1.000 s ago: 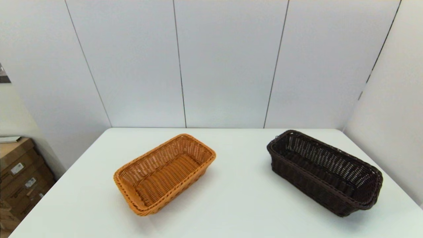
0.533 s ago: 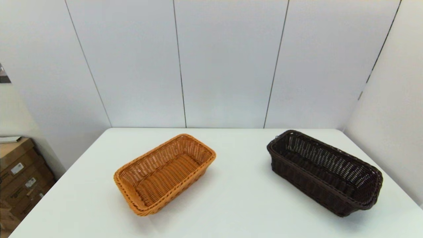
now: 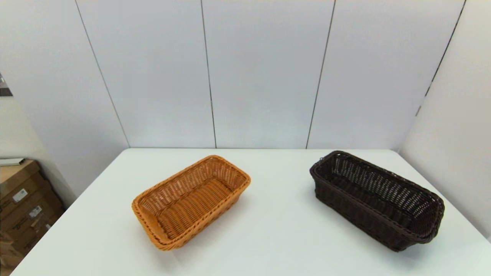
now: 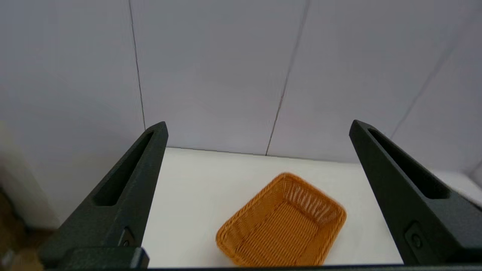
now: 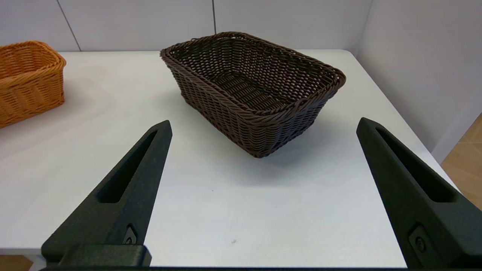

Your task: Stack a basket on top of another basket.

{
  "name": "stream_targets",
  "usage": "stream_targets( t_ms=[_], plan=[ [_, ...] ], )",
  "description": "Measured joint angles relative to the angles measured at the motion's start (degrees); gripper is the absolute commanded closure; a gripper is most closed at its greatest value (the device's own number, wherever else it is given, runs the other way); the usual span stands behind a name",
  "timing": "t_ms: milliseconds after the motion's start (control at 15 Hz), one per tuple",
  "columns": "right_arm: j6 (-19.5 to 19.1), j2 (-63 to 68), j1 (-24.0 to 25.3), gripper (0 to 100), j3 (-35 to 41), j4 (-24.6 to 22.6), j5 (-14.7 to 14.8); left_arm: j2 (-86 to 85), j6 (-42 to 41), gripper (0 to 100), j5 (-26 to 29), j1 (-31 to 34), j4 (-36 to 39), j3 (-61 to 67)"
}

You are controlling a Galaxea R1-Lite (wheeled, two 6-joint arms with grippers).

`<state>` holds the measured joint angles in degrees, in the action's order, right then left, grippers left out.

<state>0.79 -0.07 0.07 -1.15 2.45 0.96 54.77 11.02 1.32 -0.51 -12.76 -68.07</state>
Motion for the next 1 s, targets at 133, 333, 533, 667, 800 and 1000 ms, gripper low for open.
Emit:
stream_targets(
  t_ms=[133, 333, 533, 667, 800, 1000],
  plan=[
    [0.0, 0.0, 0.0, 0, 0.0, 0.0, 0.0, 11.6, 5.5, 0, -5.3, -1.3, -6.5, -11.2],
    [0.0, 0.0, 0.0, 0, 0.0, 0.0, 0.0, 26.4, 16.0, 0, -15.1, -4.6, -17.4, -22.5],
    [0.0, 0.0, 0.0, 0, 0.0, 0.0, 0.0, 38.5, 29.1, 0, -18.6, -7.8, -31.0, -28.8],
    [0.0, 0.0, 0.0, 0, 0.0, 0.0, 0.0, 42.9, 34.9, 0, -13.6, -8.7, -36.9, -29.6],
    [0.0, 0.0, 0.0, 0, 0.0, 0.0, 0.0, 45.5, 38.1, 0, -6.3, -9.0, -41.7, -28.4],
    [0.0, 0.0, 0.0, 0, 0.0, 0.0, 0.0, 47.4, 39.1, 0, -0.5, -9.0, -43.0, -22.9]
  ],
)
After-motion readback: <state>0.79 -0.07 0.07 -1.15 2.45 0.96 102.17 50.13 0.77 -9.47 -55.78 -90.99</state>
